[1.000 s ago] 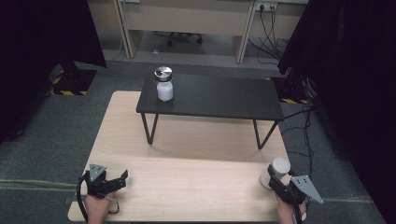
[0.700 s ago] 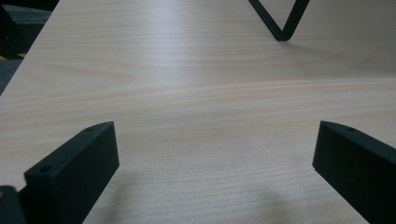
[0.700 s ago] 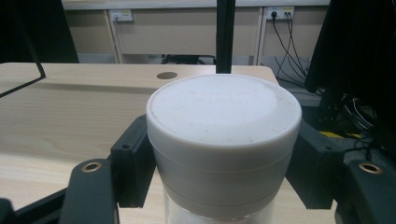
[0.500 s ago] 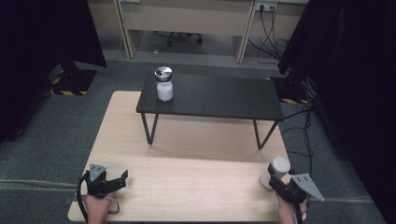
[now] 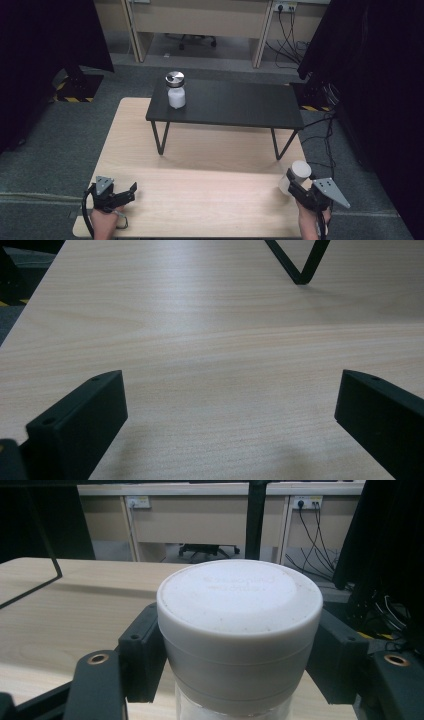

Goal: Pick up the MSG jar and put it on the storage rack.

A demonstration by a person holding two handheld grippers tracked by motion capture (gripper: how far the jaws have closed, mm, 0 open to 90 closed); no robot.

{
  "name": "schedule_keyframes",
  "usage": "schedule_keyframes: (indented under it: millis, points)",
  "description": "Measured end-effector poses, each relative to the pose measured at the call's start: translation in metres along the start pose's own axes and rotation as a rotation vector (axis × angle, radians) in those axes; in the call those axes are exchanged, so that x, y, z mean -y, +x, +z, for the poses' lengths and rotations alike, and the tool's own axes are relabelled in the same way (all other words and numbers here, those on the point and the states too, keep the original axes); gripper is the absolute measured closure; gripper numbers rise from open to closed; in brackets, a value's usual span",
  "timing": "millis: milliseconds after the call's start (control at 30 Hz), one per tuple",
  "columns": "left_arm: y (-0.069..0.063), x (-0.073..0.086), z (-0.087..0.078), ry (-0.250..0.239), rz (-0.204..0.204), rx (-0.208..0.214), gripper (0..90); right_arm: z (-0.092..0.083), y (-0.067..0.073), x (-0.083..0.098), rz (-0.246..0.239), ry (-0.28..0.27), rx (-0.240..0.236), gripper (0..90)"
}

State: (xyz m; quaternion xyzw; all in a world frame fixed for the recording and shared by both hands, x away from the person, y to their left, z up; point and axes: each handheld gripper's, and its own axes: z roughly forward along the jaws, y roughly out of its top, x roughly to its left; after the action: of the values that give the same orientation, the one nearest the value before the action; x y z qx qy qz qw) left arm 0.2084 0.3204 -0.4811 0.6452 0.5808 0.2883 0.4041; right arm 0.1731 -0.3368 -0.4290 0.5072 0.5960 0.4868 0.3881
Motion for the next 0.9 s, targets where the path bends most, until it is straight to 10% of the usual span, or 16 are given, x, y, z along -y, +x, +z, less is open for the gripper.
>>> schedule_keyframes:
  millis: [900]
  points:
    - [-0.001,0.001,0.0,-0.005,0.004,-0.007,0.0,0.007,0.009,-0.061,0.005,-0.015,-0.005,33.8]
